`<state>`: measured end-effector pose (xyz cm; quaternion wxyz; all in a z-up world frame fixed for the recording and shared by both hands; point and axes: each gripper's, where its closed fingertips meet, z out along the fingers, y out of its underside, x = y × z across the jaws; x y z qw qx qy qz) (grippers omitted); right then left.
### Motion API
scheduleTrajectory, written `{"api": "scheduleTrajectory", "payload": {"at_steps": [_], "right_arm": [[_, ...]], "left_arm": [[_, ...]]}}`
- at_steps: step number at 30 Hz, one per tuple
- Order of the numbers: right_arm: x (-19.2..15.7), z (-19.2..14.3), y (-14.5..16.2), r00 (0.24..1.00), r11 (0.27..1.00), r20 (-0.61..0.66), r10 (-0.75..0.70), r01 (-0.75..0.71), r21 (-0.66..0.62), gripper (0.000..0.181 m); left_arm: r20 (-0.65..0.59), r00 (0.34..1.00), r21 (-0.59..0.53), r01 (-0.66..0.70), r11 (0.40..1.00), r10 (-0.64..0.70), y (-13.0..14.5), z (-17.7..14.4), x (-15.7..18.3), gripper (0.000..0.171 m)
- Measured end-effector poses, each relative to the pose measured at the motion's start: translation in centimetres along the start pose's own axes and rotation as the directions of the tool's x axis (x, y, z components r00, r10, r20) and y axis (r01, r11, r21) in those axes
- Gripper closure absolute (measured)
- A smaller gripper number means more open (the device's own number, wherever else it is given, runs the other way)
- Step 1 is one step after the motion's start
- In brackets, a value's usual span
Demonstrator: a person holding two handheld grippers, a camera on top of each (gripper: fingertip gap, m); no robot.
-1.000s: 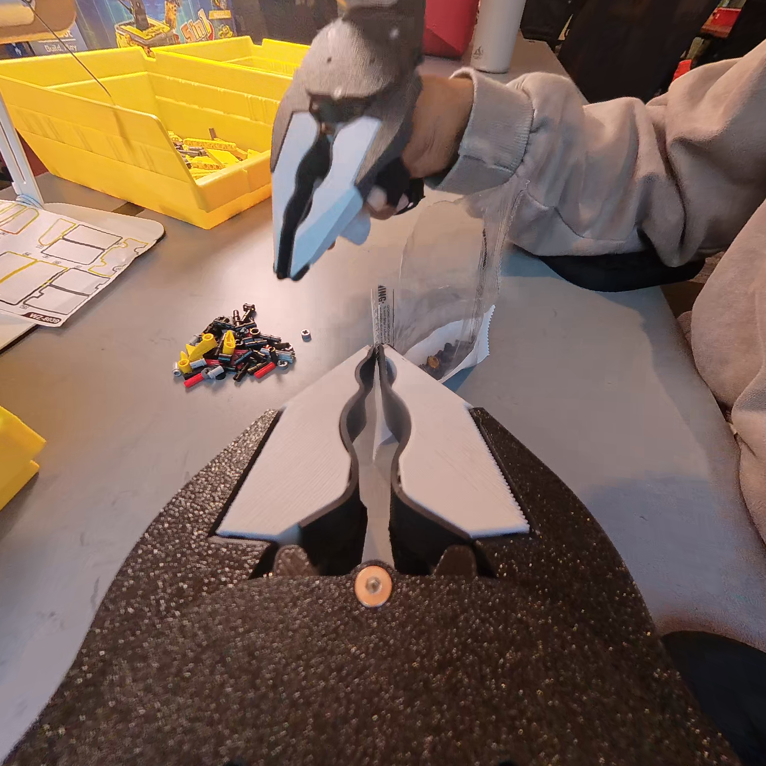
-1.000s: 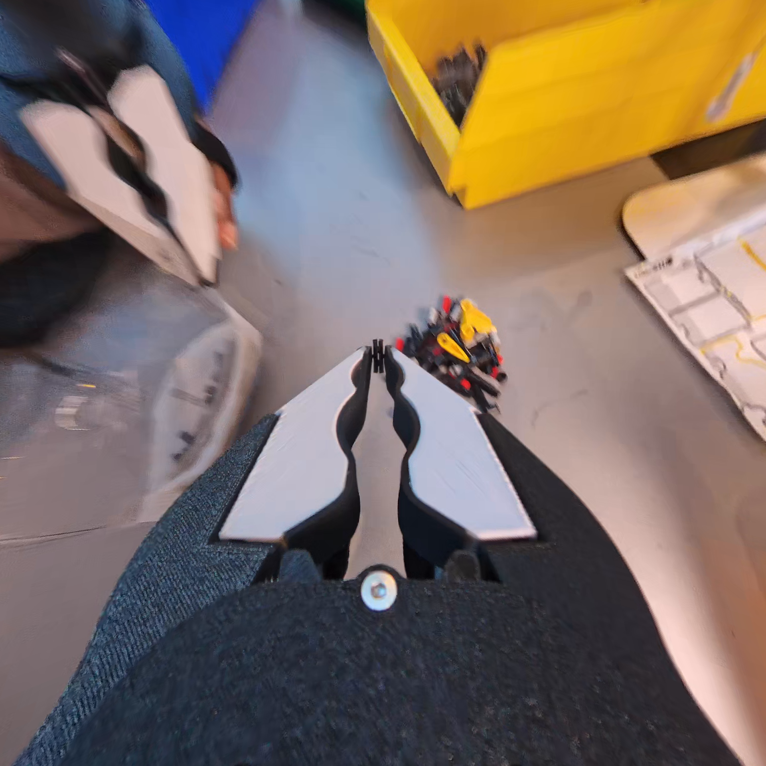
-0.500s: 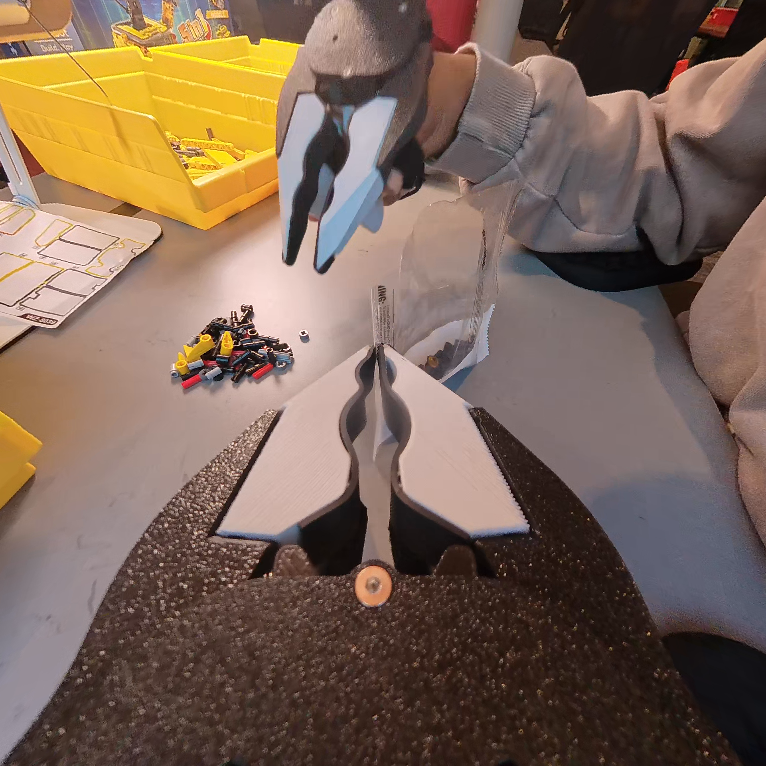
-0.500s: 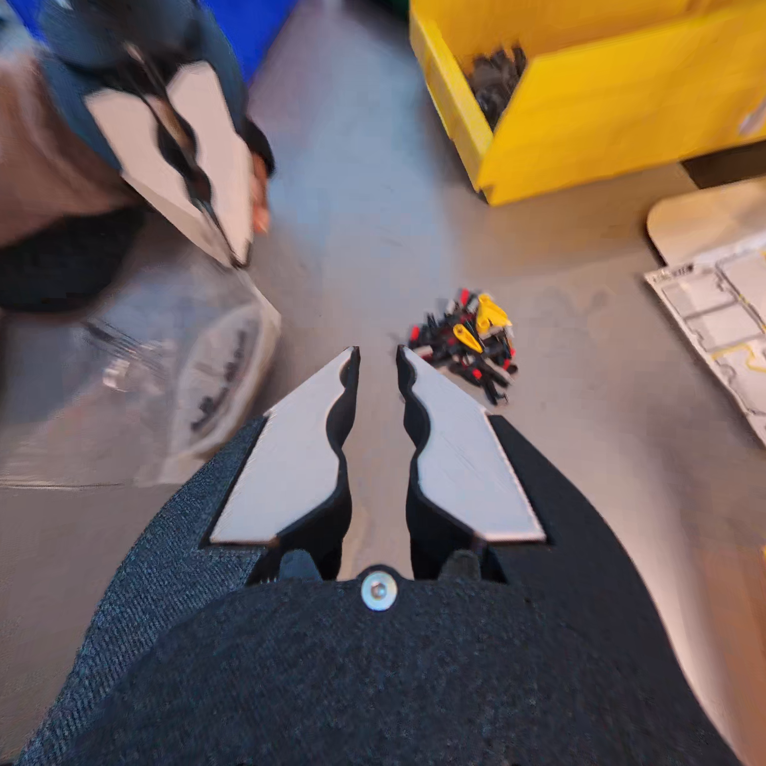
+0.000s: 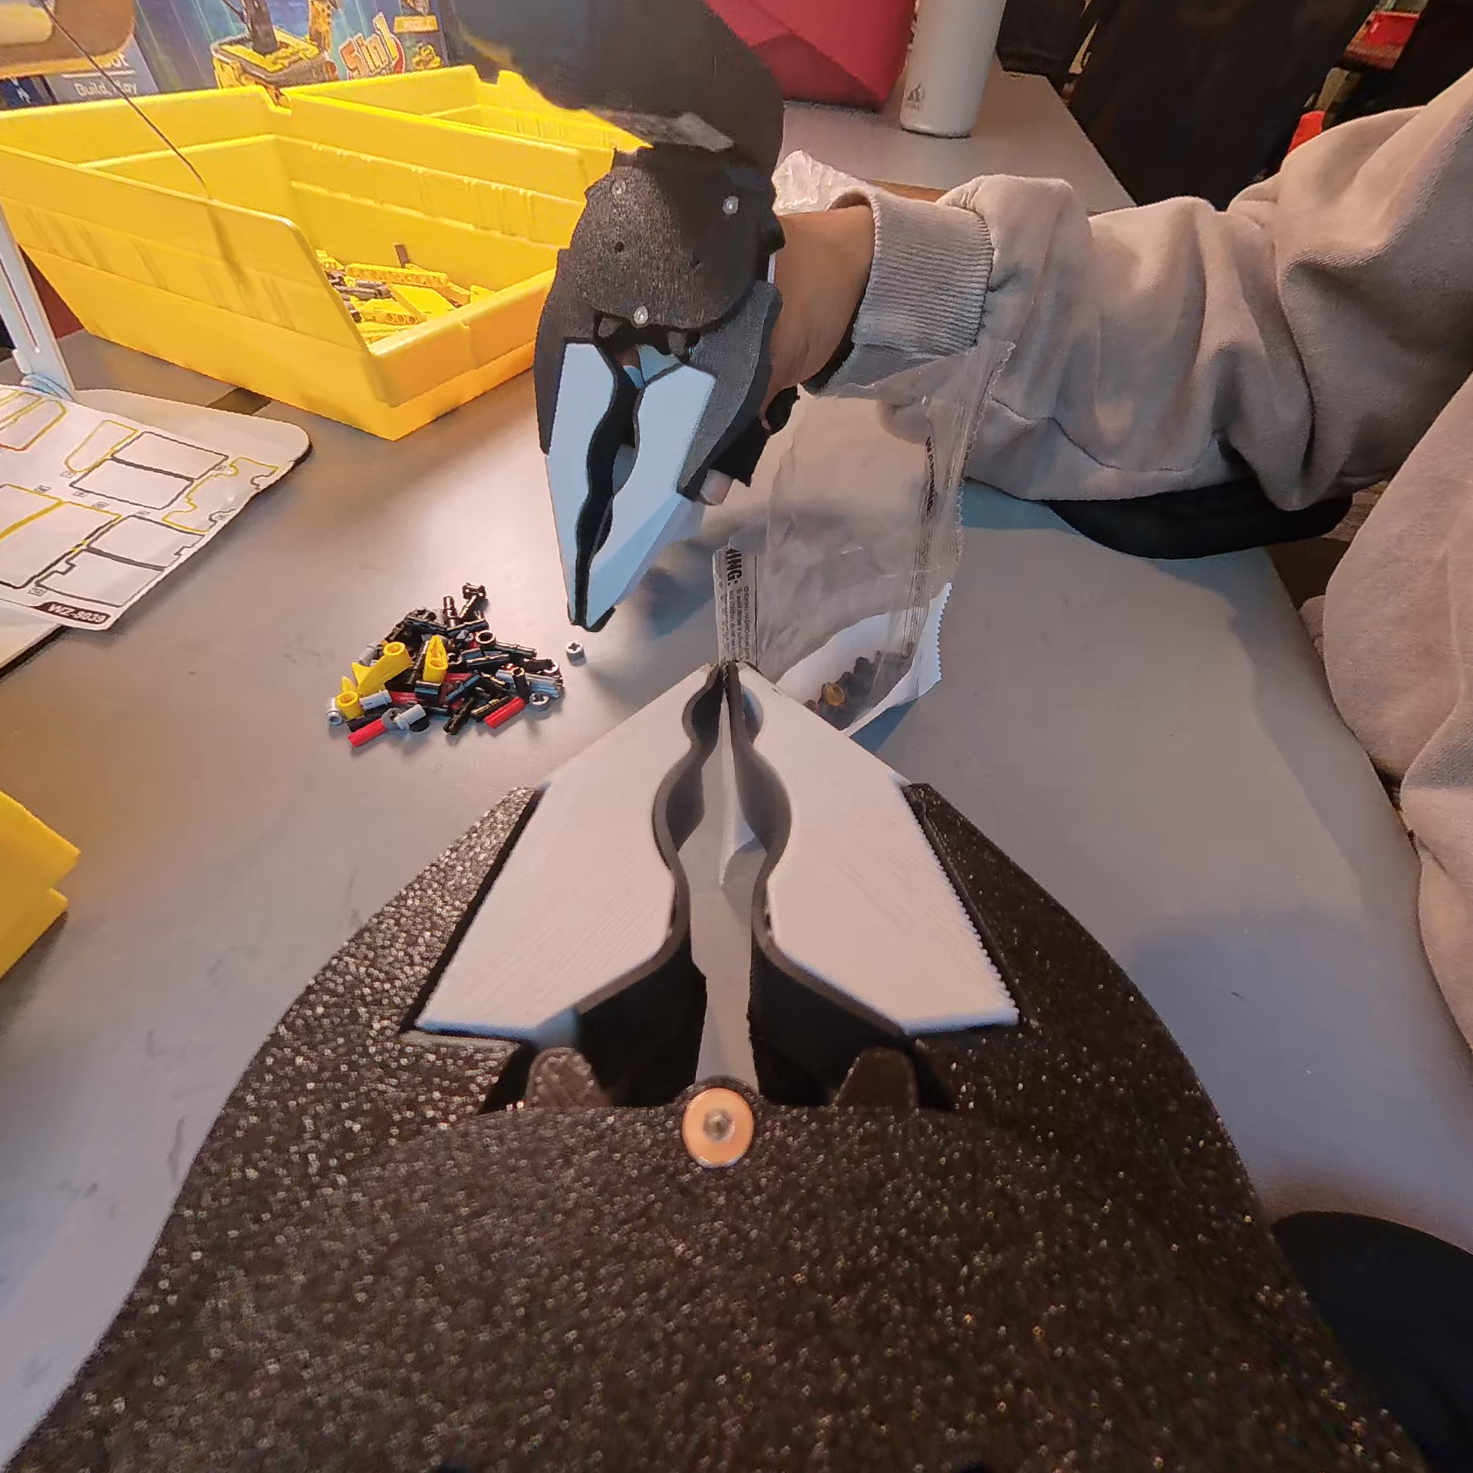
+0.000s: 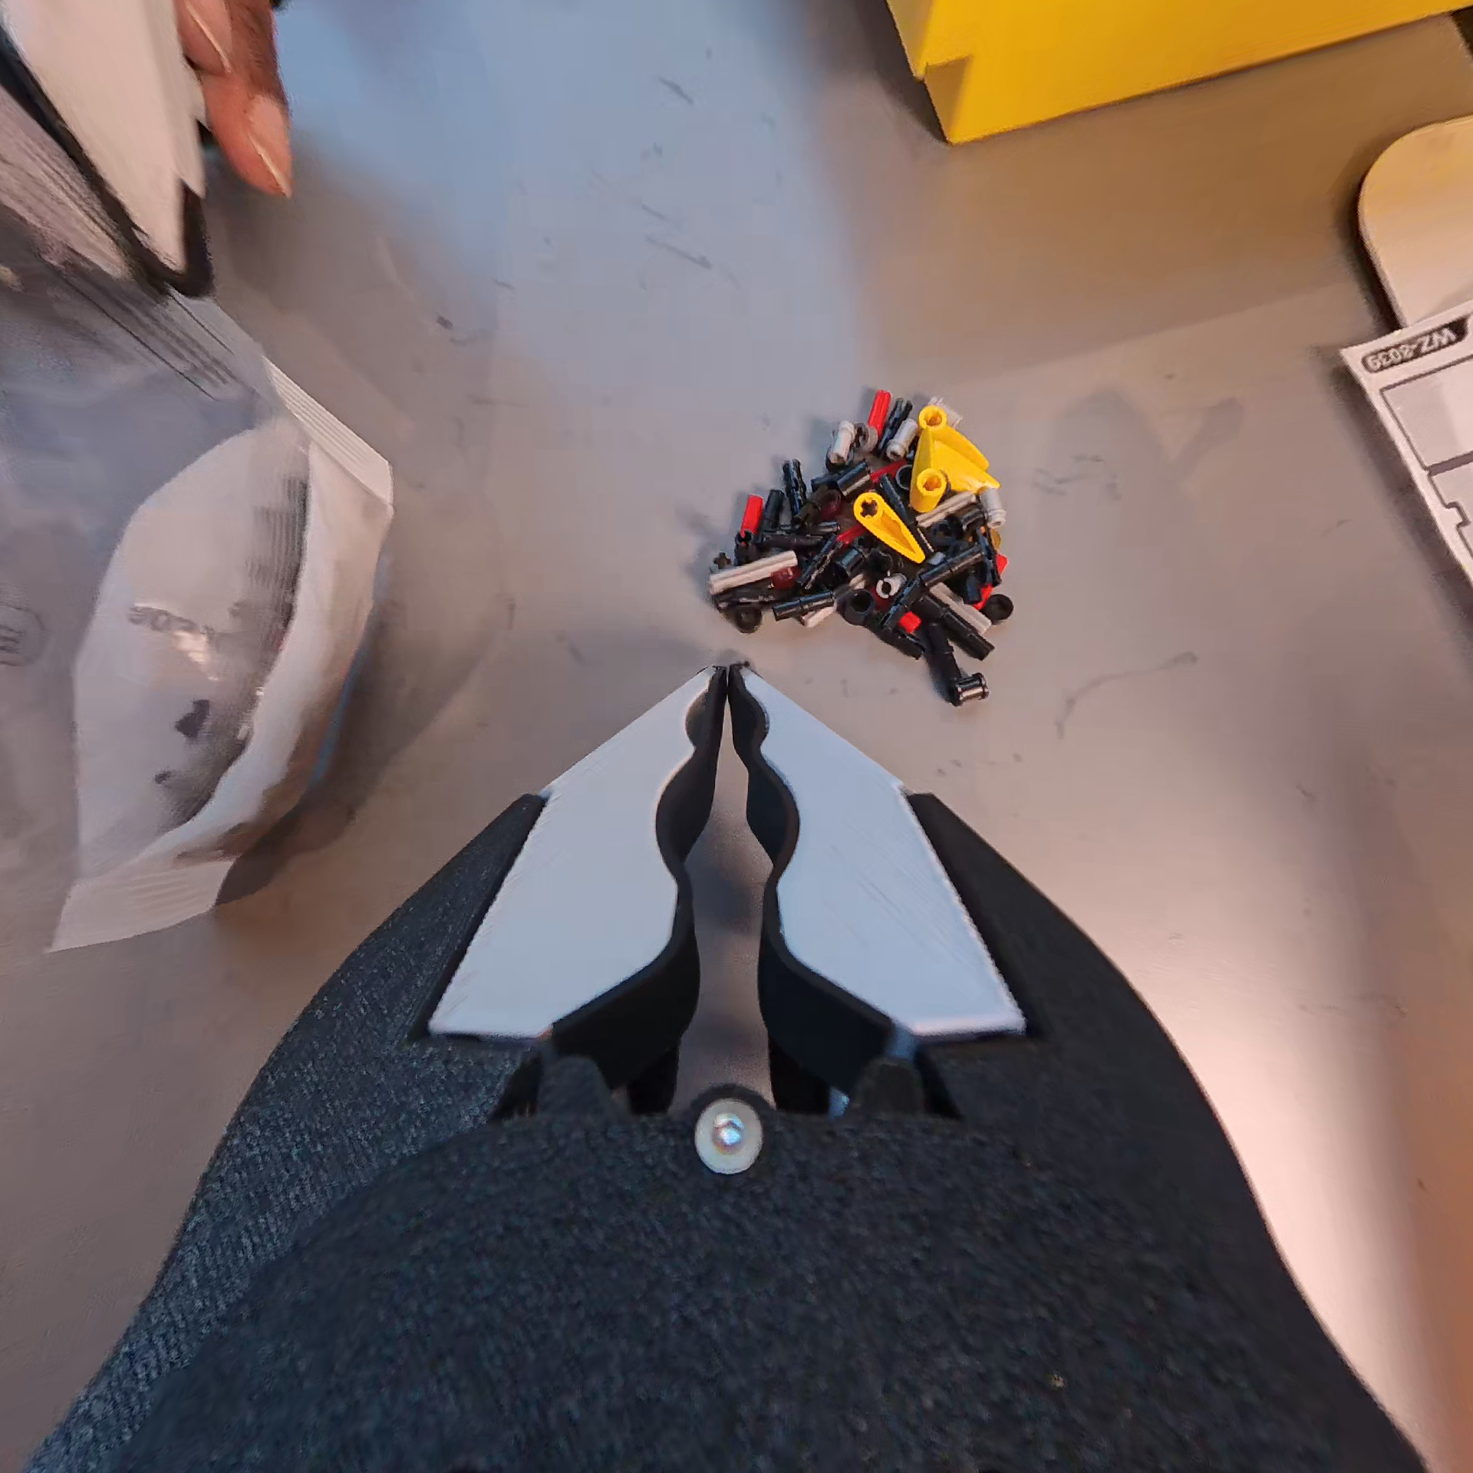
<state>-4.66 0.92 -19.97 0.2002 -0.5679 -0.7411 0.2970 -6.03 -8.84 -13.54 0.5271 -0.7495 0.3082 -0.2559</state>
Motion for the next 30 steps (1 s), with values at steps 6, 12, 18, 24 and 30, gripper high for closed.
{"api": "scheduleTrajectory", "payload": {"at_steps": [6, 12, 18, 24, 30], "right_arm": [[-1.3, -3.7, -4.4, 0.999, 0.984, 0.033, -0.018, 0.012, 0.179, 0.181], [-0.4, -0.5, -1.1, 1.0, 0.999, 0.004, 0.004, -0.004, 0.036, 0.167], [0.6, 1.0, 0.5, 0.999, 1.0, -0.036, 0.016, -0.017, -0.021, 0.175], [-0.2, -0.5, -1.5, 1.0, 0.998, 0.004, 0.013, -0.013, 0.067, 0.177], [-6.8, -7.3, -8.6, 0.966, 0.926, 0.201, -0.161, 0.078, 0.369, 0.181]], "left_arm": [[0.001, 1.0, 0.0, 0.003, 1.0, -0.003, 0.0, 0.0, 0.0, 0.171], [0.002, 1.0, -0.001, 0.001, 1.0, -0.001, 0.0, 0.0, 0.0, 0.171], [0.0, 1.0, 0.0, 0.003, 1.0, -0.003, 0.0, 0.1, 0.0, 0.171], [0.002, 1.0, 0.0, 0.003, 1.0, -0.003, 0.0, 0.0, 0.0, 0.171], [0.001, 1.0, 0.001, 0.005, 1.0, -0.005, 0.0, 0.0, -0.1, 0.171]]}}
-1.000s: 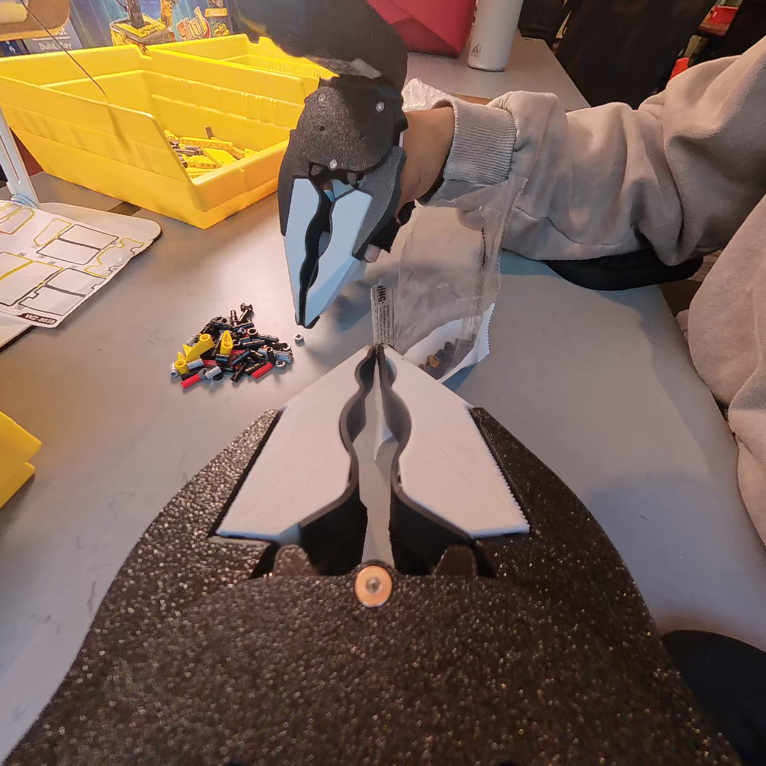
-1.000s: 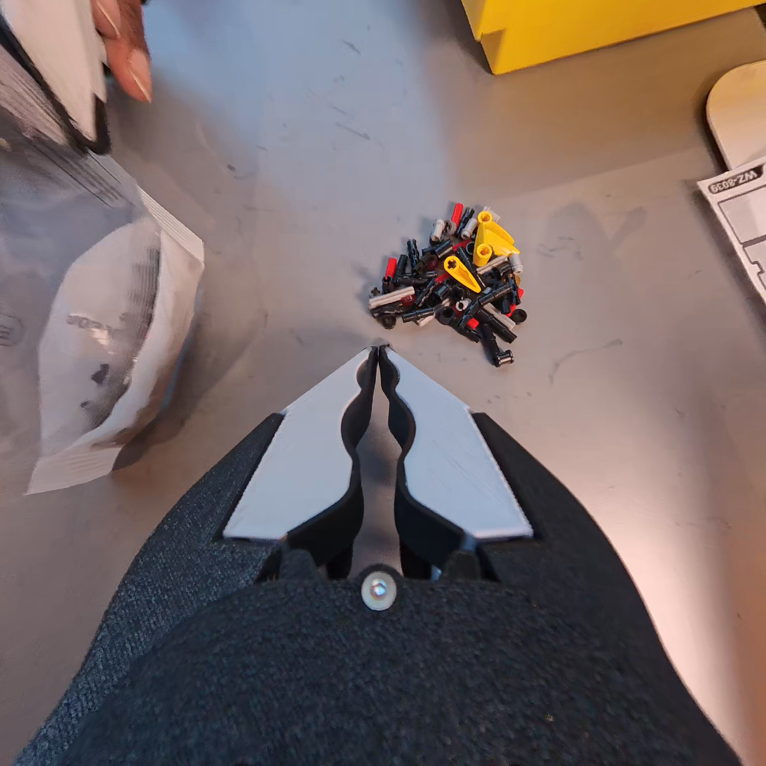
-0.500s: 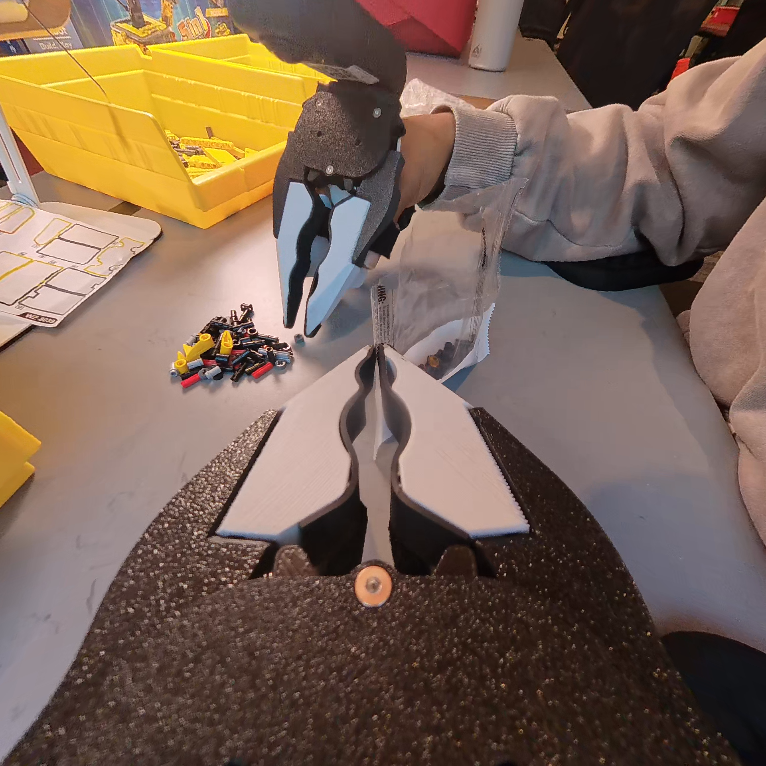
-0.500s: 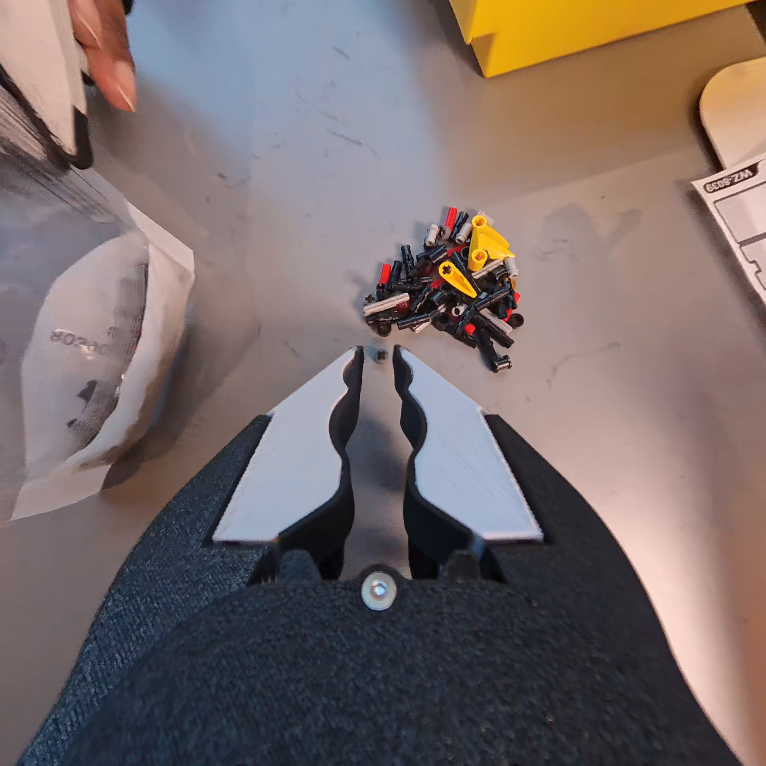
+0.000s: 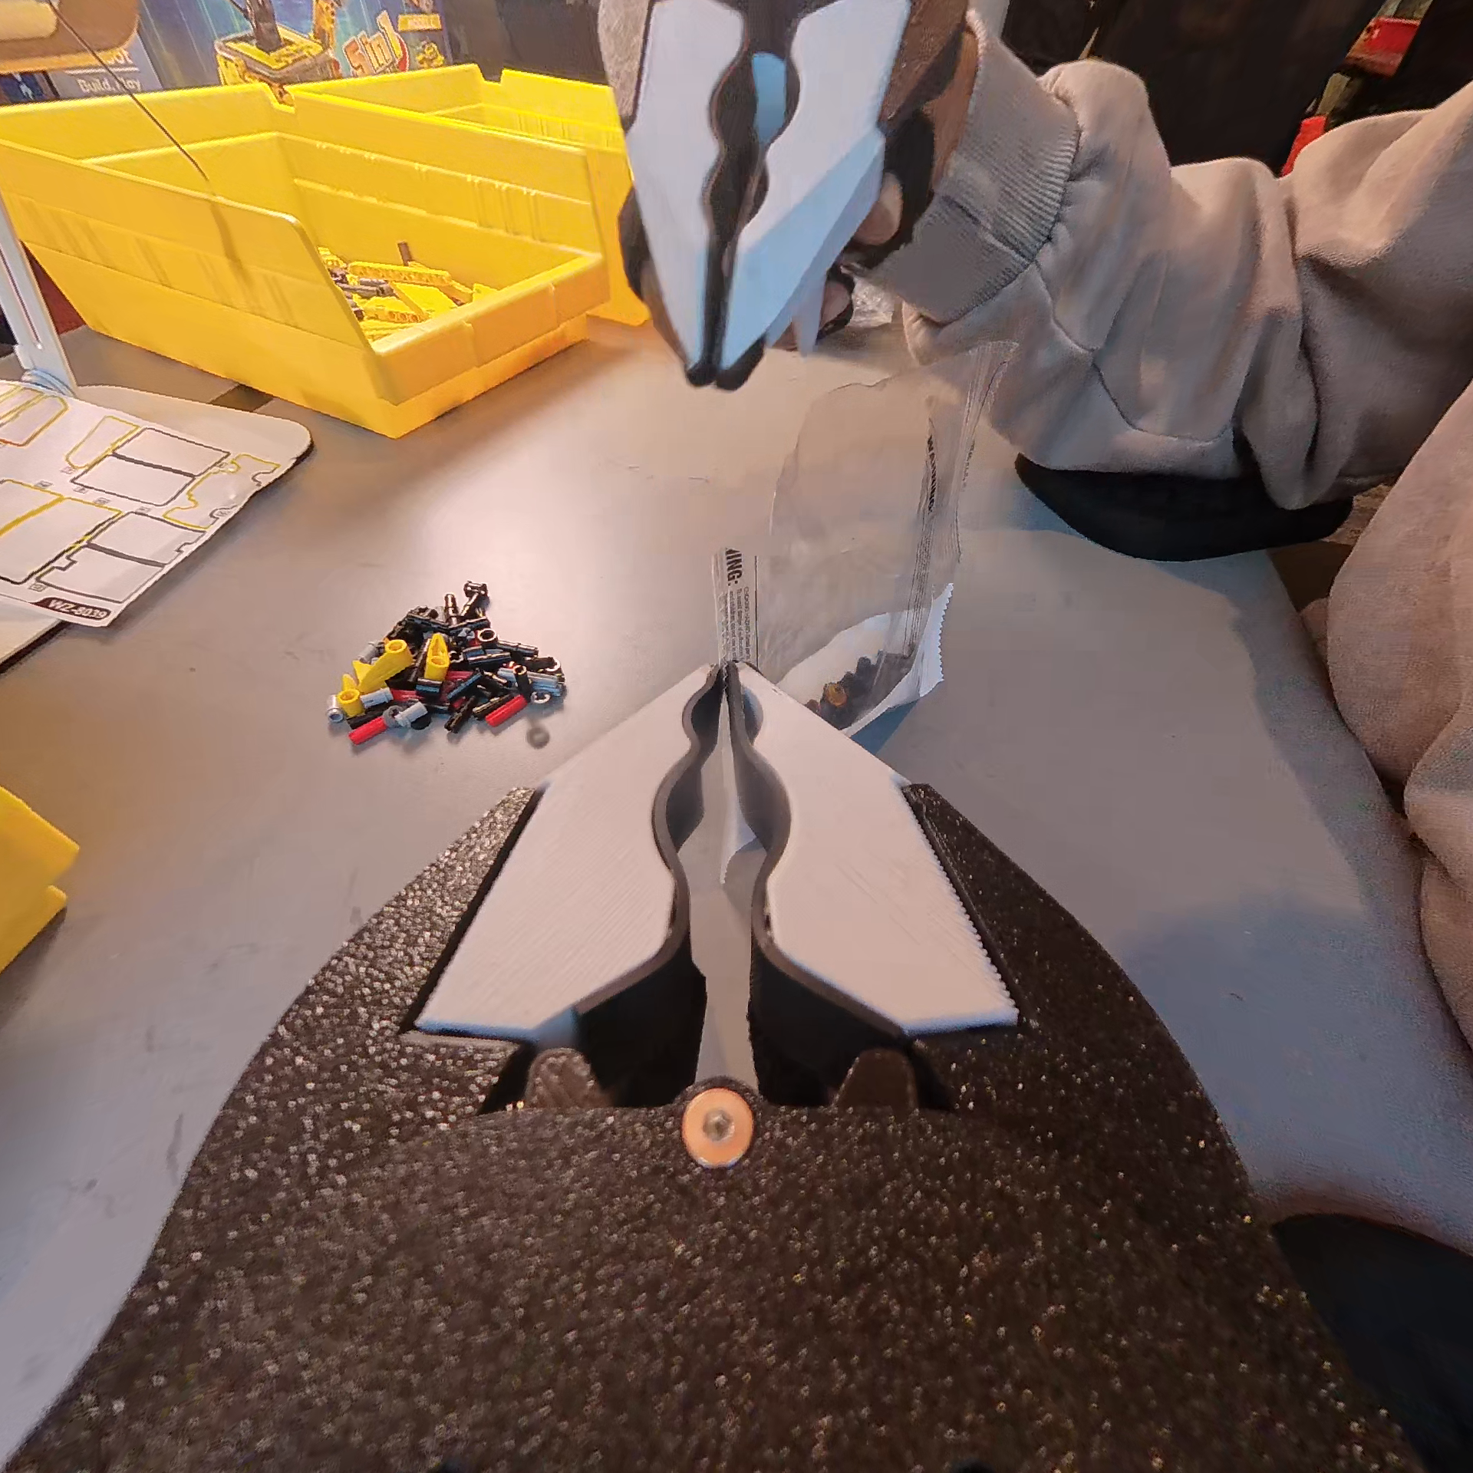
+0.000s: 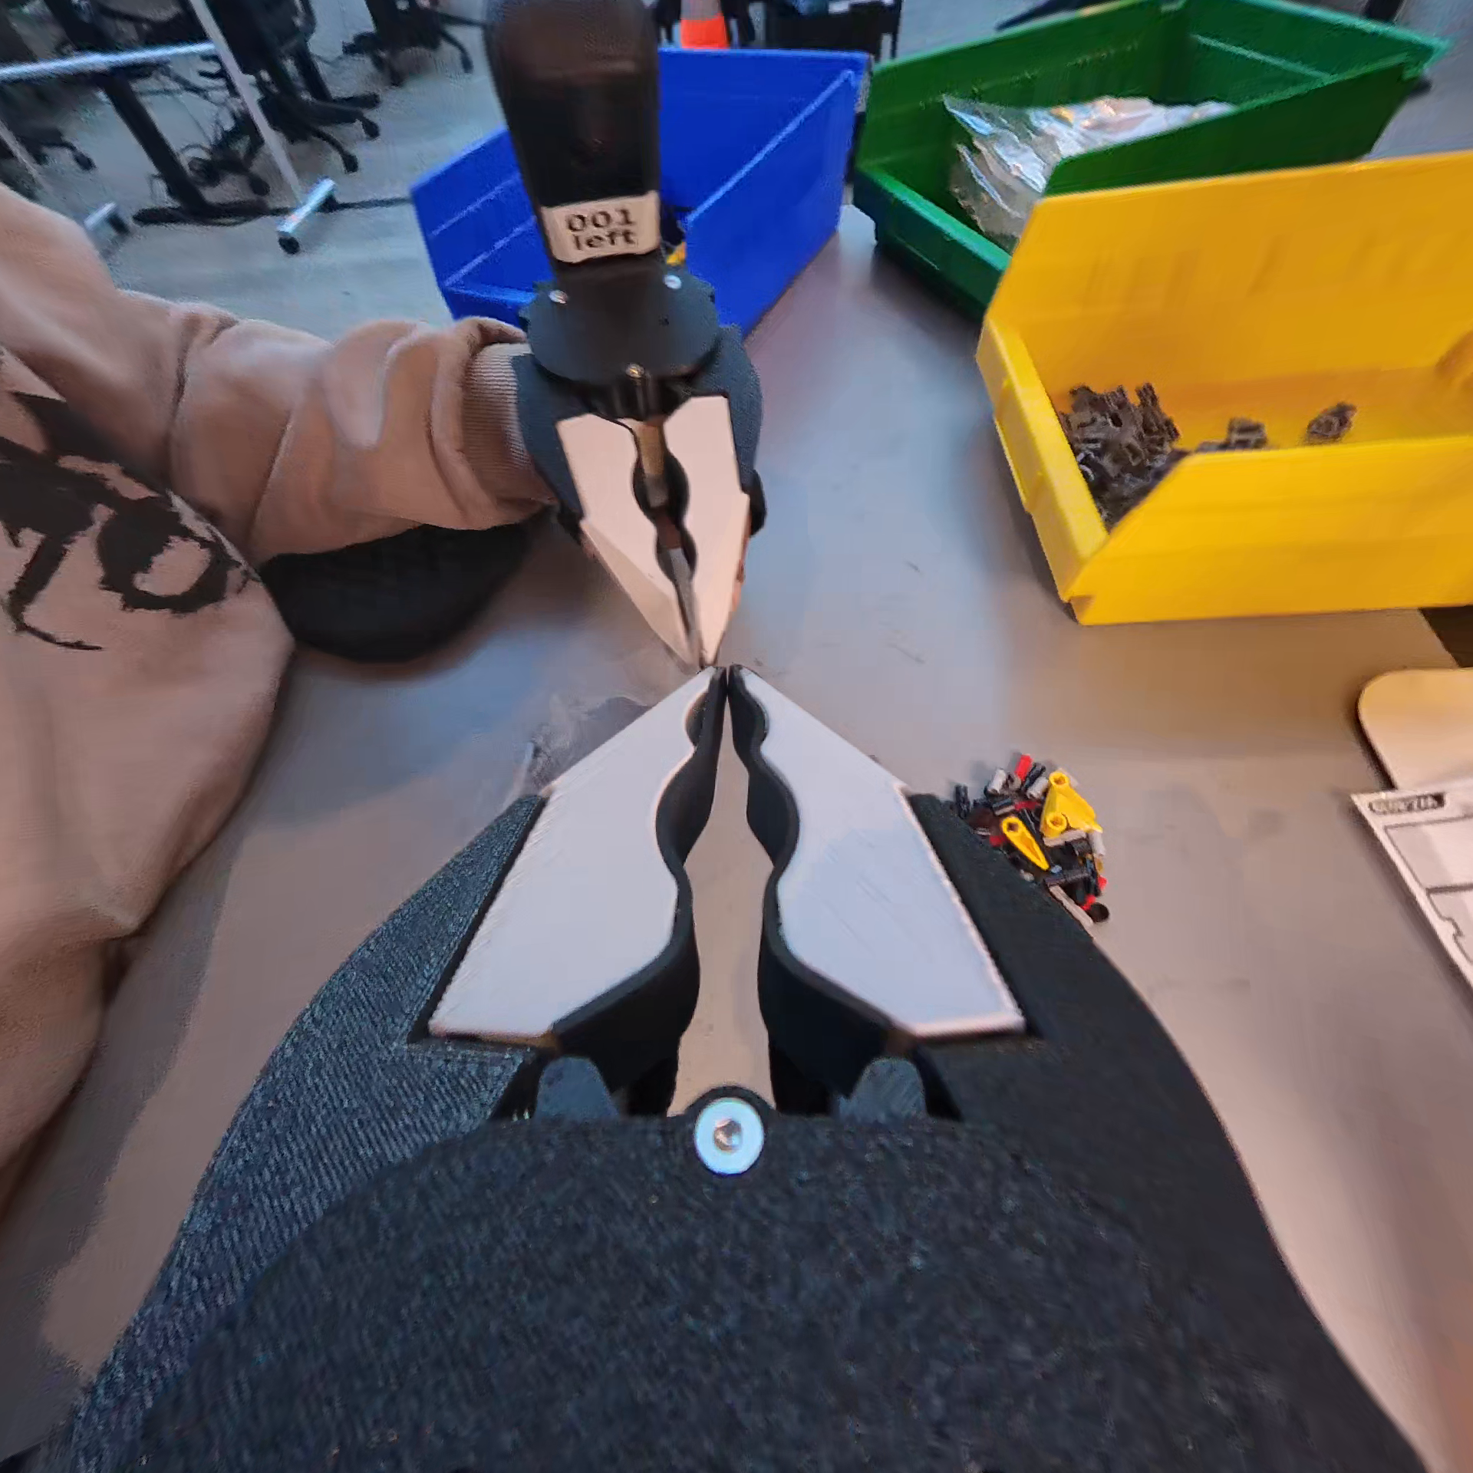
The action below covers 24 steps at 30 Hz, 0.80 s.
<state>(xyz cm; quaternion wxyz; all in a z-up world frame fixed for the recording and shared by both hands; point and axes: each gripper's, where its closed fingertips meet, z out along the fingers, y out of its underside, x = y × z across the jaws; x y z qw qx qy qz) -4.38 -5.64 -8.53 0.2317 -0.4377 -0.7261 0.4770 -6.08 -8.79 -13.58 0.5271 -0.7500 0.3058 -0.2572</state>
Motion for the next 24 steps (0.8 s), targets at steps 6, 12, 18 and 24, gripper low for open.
{"api": "scheduleTrajectory", "payload": {"at_steps": [6, 12, 18, 24], "right_arm": [[-0.6, 0.3, -0.8, 0.998, 0.998, -0.025, -0.058, 0.058, -0.002, 0.179], [2.3, 1.9, 1.7, 0.994, 0.999, -0.104, 0.023, -0.026, -0.031, 0.165], [3.0, 2.4, 3.6, 0.993, 0.995, -0.112, 0.024, -0.034, -0.089, 0.162], [2.4, -1.1, 0.4, 0.997, 0.999, -0.075, 0.027, -0.023, 0.048, 0.159]], "left_arm": [[-0.005, 1.0, -0.002, 0.0, 1.0, 0.0, 0.0, 0.0, 0.1, 0.171], [-0.023, 1.0, -0.006, -0.001, 1.0, 0.001, 0.1, -0.1, 0.4, 0.171], [-0.039, 0.999, -0.009, -0.006, 1.0, 0.006, 0.1, -0.3, 0.6, 0.171], [-0.044, 0.999, -0.008, 0.0, 1.0, 0.0, 0.2, -0.4, 0.6, 0.171]]}}
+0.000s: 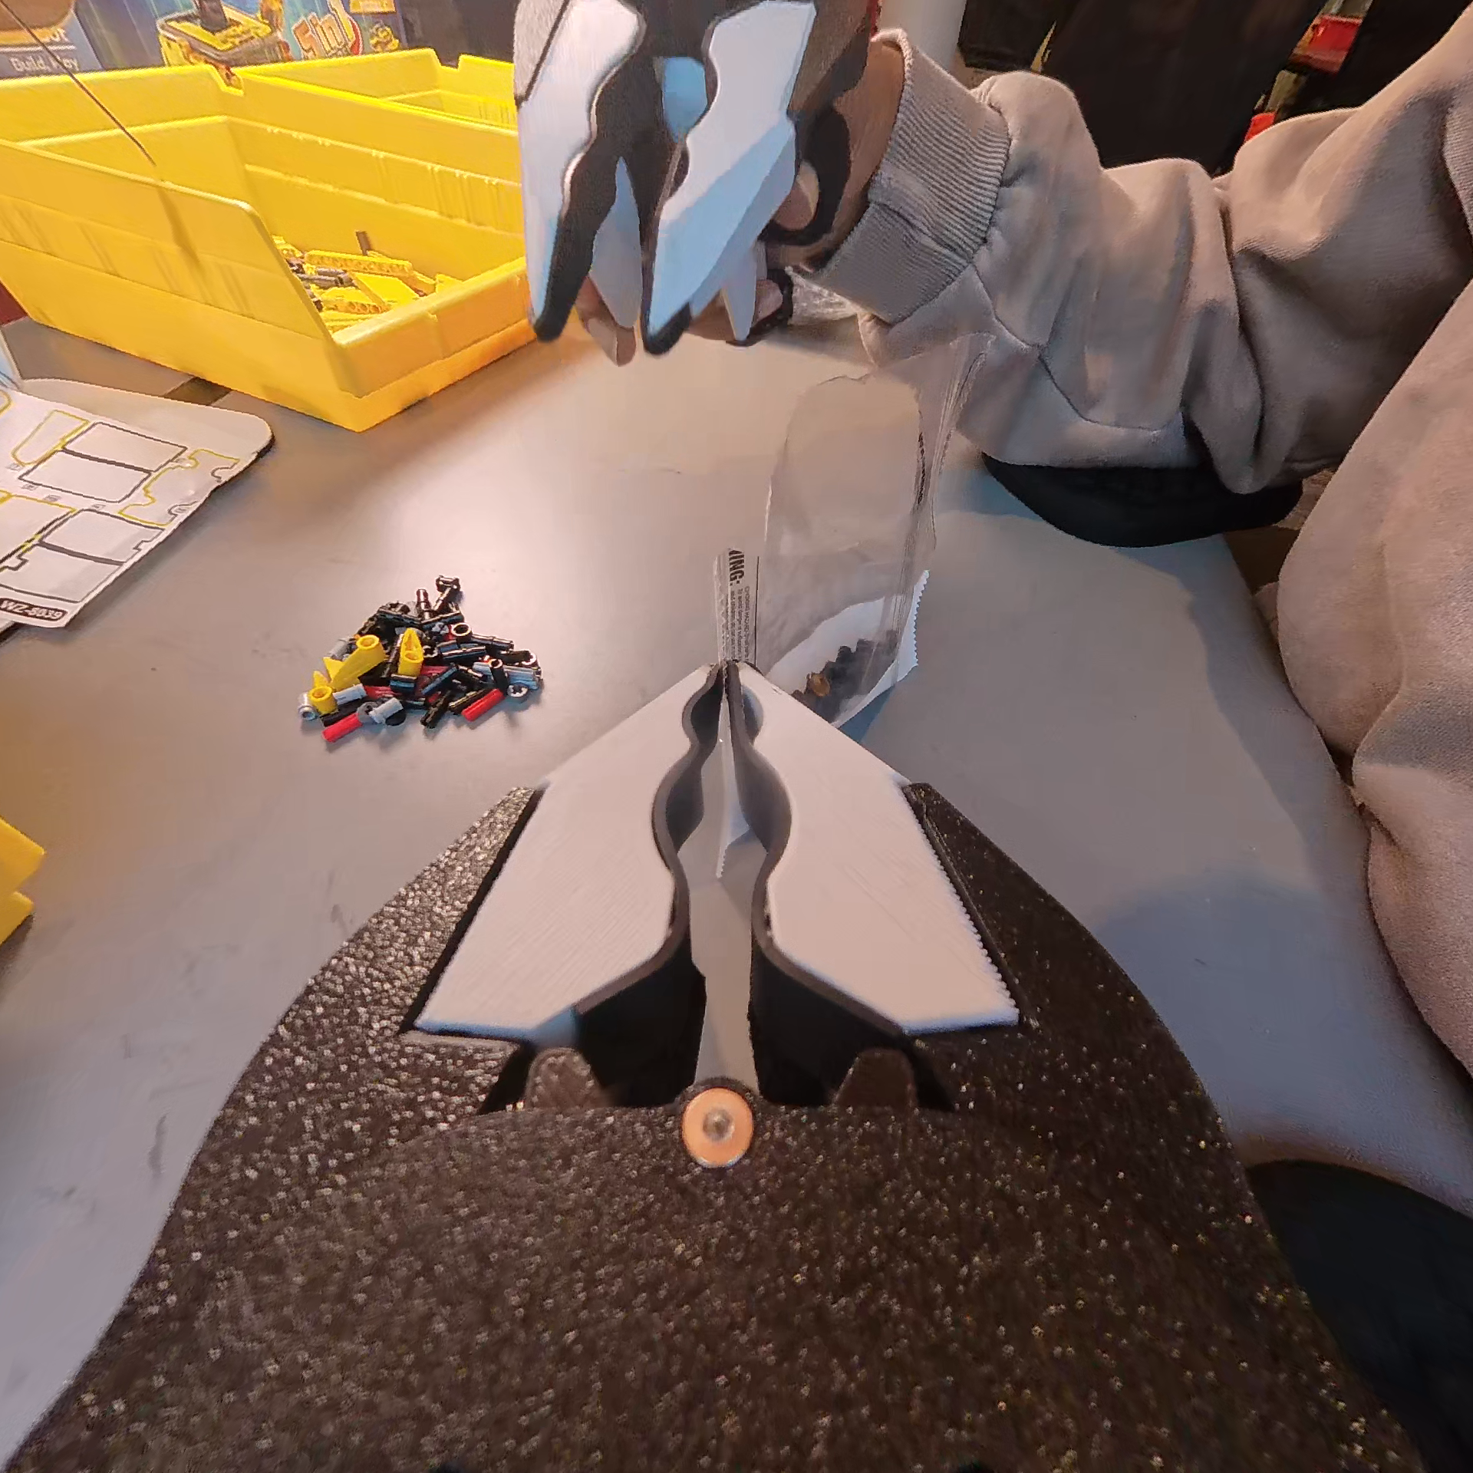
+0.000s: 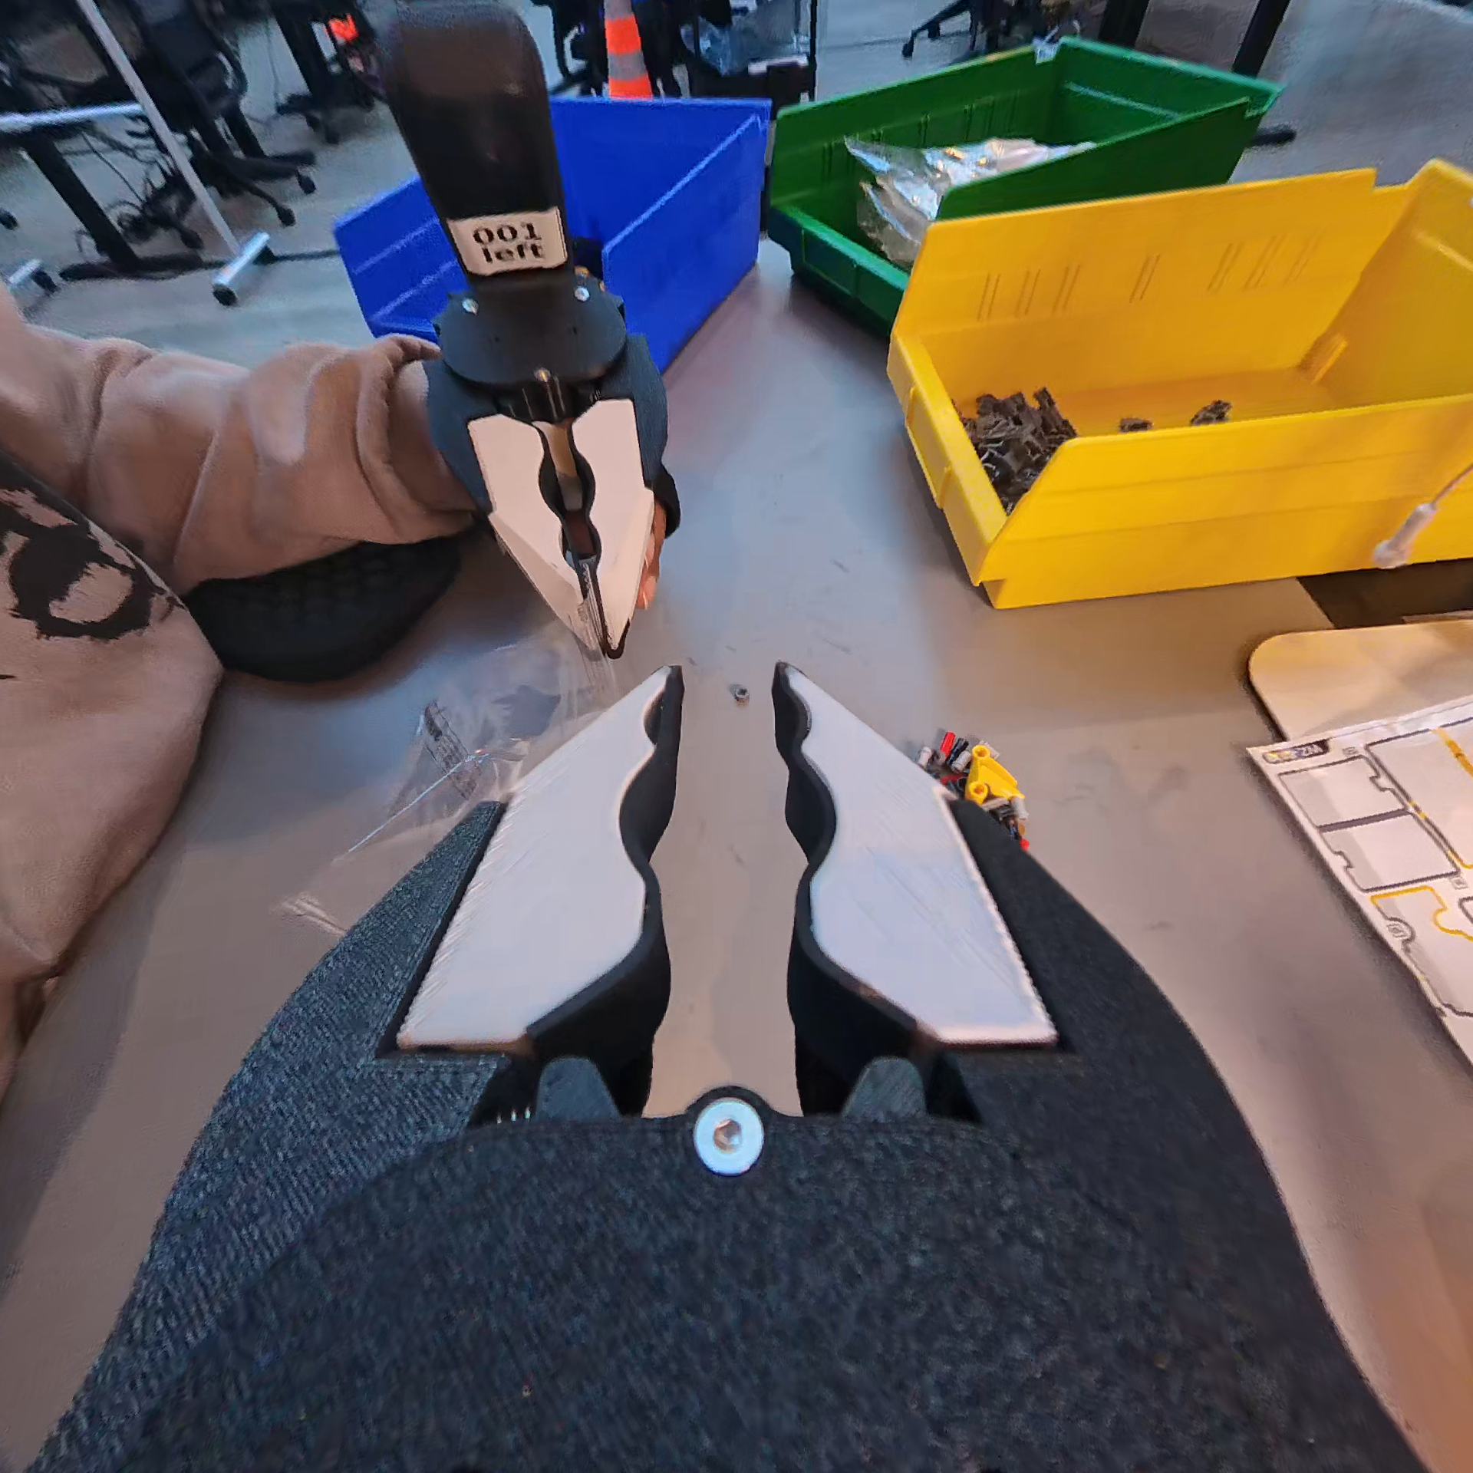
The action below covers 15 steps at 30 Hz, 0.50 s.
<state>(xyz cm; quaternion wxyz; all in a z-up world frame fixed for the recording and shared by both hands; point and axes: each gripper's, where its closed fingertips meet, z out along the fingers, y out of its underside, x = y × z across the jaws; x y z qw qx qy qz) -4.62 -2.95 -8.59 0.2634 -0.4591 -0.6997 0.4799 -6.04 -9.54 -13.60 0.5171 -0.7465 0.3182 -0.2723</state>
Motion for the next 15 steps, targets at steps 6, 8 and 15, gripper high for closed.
{"api": "scheduleTrajectory", "payload": {"at_steps": [6, 8, 15], "right_arm": [[0.3, 1.0, 0.1, 1.0, 1.0, -0.018, 0.002, -0.001, 0.013, 0.159], [0.6, 3.1, 1.7, 0.999, 0.999, -0.038, 0.008, -0.009, -0.043, 0.158], [0.9, 10.9, 7.1, 0.996, 0.959, -0.085, -0.021, -0.004, -0.282, 0.156]], "left_arm": [[-0.106, 0.994, -0.009, 0.005, 1.0, -0.006, 0.3, -0.3, 1.7, 0.171], [-0.172, 0.985, -0.02, 0.017, 1.0, -0.02, 0.5, -0.6, 2.8, 0.171], [-0.261, 0.965, -0.047, 0.029, 0.998, -0.04, 0.8, -0.7, 4.4, 0.171]]}}
